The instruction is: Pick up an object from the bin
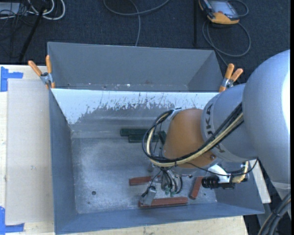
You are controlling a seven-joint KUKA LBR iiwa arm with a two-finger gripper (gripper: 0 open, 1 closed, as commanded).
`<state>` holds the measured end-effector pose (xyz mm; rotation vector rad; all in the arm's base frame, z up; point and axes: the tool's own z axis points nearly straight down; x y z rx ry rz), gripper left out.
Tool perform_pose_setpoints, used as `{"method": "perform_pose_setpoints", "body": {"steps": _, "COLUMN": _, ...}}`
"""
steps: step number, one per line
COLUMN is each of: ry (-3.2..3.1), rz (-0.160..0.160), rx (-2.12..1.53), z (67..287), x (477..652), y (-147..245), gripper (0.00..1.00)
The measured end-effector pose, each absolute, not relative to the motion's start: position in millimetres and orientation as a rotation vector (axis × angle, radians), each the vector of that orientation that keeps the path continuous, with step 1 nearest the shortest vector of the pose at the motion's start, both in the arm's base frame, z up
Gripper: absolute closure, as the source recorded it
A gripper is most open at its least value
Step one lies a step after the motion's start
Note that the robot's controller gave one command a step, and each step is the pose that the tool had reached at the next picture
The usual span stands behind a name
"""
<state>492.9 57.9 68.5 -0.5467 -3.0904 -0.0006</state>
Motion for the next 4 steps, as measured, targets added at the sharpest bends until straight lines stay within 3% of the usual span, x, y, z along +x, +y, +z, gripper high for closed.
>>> {"method": "perform_pose_setpoints", "body": {"steps": 1, "ry": -3.091, "rz": -0.001, "rx": -0.547, "z": 68, "x": 492.9, "y": 58, "gripper": 1.00}}
{"method": "perform_pose_setpoints", "body": {"steps": 3, "ry": -3.092, "rz": -0.001, "rx": -0.550, "z": 79, "x": 492.2, "y": 58, "gripper": 1.00}}
{"method": "perform_pose_setpoints", "body": {"steps": 4, "ry": -3.100, "rz": -0.003, "rx": -0.547, "z": 188, "x": 493.6, "y": 58, "gripper": 1.00}}
